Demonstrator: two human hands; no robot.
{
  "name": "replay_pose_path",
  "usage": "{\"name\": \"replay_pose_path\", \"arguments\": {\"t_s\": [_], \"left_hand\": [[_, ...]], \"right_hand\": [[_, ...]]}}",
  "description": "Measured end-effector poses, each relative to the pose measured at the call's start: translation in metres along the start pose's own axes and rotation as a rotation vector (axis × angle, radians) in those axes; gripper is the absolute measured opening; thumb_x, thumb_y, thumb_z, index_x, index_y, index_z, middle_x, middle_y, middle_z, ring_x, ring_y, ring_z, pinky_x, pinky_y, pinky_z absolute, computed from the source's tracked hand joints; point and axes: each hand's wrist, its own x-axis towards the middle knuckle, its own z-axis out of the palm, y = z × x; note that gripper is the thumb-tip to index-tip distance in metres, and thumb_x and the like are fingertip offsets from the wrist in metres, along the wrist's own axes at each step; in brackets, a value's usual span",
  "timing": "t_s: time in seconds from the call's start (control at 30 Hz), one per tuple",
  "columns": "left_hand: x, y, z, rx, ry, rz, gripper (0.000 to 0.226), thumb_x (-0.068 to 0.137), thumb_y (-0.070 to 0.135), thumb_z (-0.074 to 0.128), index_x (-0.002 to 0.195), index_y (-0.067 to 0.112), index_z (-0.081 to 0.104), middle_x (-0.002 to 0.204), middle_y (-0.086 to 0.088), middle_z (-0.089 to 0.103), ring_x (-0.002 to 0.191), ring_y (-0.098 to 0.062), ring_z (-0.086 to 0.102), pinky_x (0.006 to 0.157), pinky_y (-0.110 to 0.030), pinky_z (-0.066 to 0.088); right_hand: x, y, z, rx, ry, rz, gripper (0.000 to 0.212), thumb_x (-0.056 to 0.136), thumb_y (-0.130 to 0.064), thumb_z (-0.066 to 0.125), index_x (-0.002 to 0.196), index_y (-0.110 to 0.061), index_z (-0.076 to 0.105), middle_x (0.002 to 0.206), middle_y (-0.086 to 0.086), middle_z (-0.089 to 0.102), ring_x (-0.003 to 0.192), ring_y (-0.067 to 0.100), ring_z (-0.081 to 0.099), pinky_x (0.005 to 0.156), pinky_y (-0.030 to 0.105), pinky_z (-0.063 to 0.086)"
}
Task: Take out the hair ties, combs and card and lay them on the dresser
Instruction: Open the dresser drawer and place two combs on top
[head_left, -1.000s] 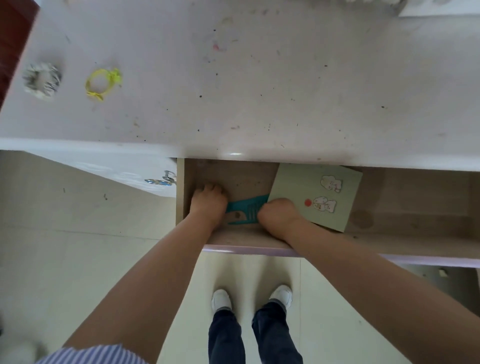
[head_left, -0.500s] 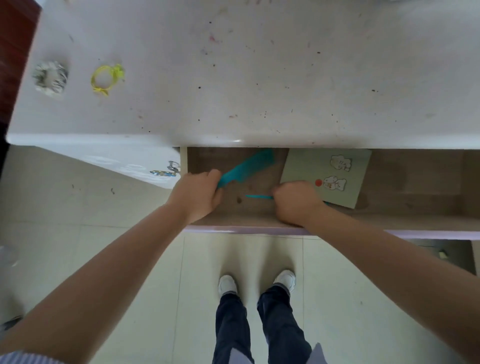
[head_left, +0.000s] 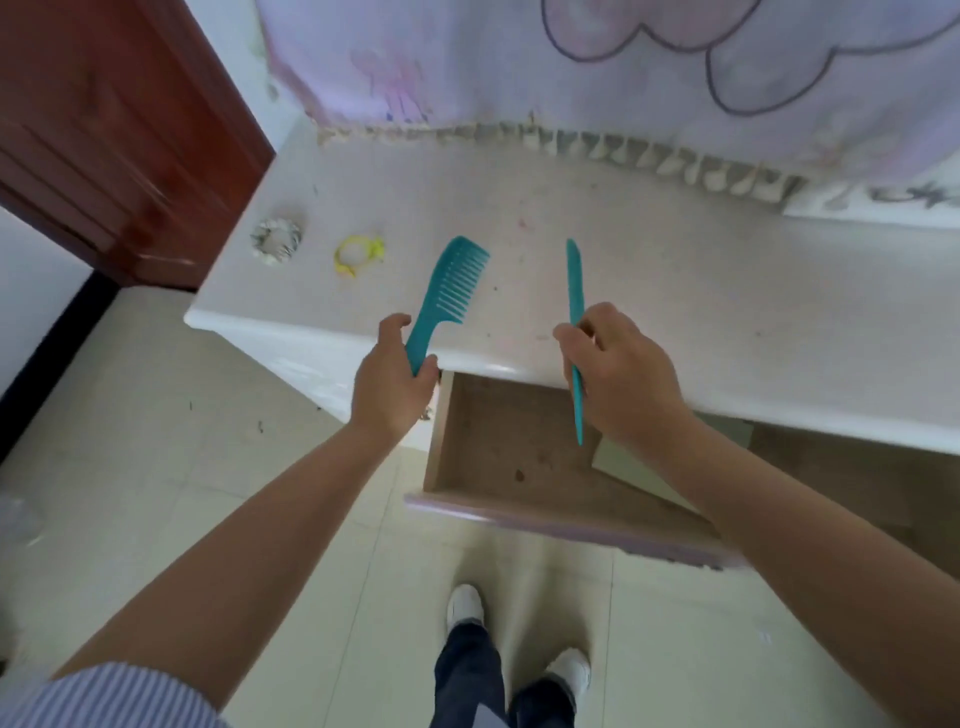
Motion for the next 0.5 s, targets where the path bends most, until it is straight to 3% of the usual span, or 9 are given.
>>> {"name": "replay_pose_path", "arguments": {"t_s": [0.1, 0.17, 0.27, 0.37, 0.5], "left_hand": [[0.027, 0.000, 0.007, 0.037, -0.016, -0.147, 0.049, 0.085, 0.007, 0.058, 0.129, 0.005, 0.035, 0.114, -0.021, 0.060, 0.096, -0.037, 0.062, 0.078, -0.038, 0.052], [0.036, -0.002, 0.013, 0.088, -0.032, -0.179, 0.040, 0.085, 0.004, 0.054, 0.122, 0.002, 0.040, 0.115, -0.022, 0.055, 0.097, -0.038, 0.060, 0.079, -0.040, 0.051], [0.049, -0.007, 0.021, 0.123, -0.020, -0.145, 0.039, 0.089, 0.003, 0.049, 0.126, 0.003, 0.037, 0.117, -0.021, 0.046, 0.099, -0.037, 0.056, 0.082, -0.040, 0.050], [0.069, -0.012, 0.029, 0.096, 0.000, -0.057, 0.046, 0.088, 0.001, 0.049, 0.132, 0.003, 0.034, 0.122, -0.021, 0.044, 0.106, -0.033, 0.048, 0.091, -0.038, 0.045], [0.093, -0.022, 0.039, 0.134, -0.027, 0.065, 0.041, 0.090, 0.003, 0.047, 0.131, 0.001, 0.042, 0.134, -0.019, 0.043, 0.122, -0.033, 0.039, 0.105, -0.036, 0.033]], "right_hand": [[0.035, -0.004, 0.026, -0.184, -0.226, -0.050, 0.036, 0.048, 0.003, 0.083, 0.081, 0.004, 0.069, 0.081, 0.026, 0.069, 0.060, 0.038, 0.065, 0.042, 0.031, 0.054], [0.051, -0.009, 0.052, -0.242, -0.376, -0.093, 0.031, 0.064, -0.006, 0.076, 0.093, 0.000, 0.067, 0.105, 0.024, 0.067, 0.083, 0.035, 0.066, 0.060, 0.034, 0.057], [0.074, -0.008, 0.074, -0.300, -0.374, -0.053, 0.025, 0.058, -0.010, 0.081, 0.080, -0.004, 0.070, 0.091, 0.016, 0.072, 0.076, 0.028, 0.068, 0.059, 0.029, 0.057], [0.095, 0.005, 0.102, -0.199, -0.437, 0.023, 0.033, 0.091, -0.010, 0.046, 0.123, 0.000, 0.049, 0.124, 0.021, 0.052, 0.113, 0.033, 0.051, 0.096, 0.040, 0.045], [0.112, 0.021, 0.124, -0.085, -0.441, 0.177, 0.045, 0.099, -0.015, 0.032, 0.143, -0.007, 0.028, 0.152, 0.018, 0.027, 0.139, 0.029, 0.026, 0.117, 0.038, 0.022]]}}
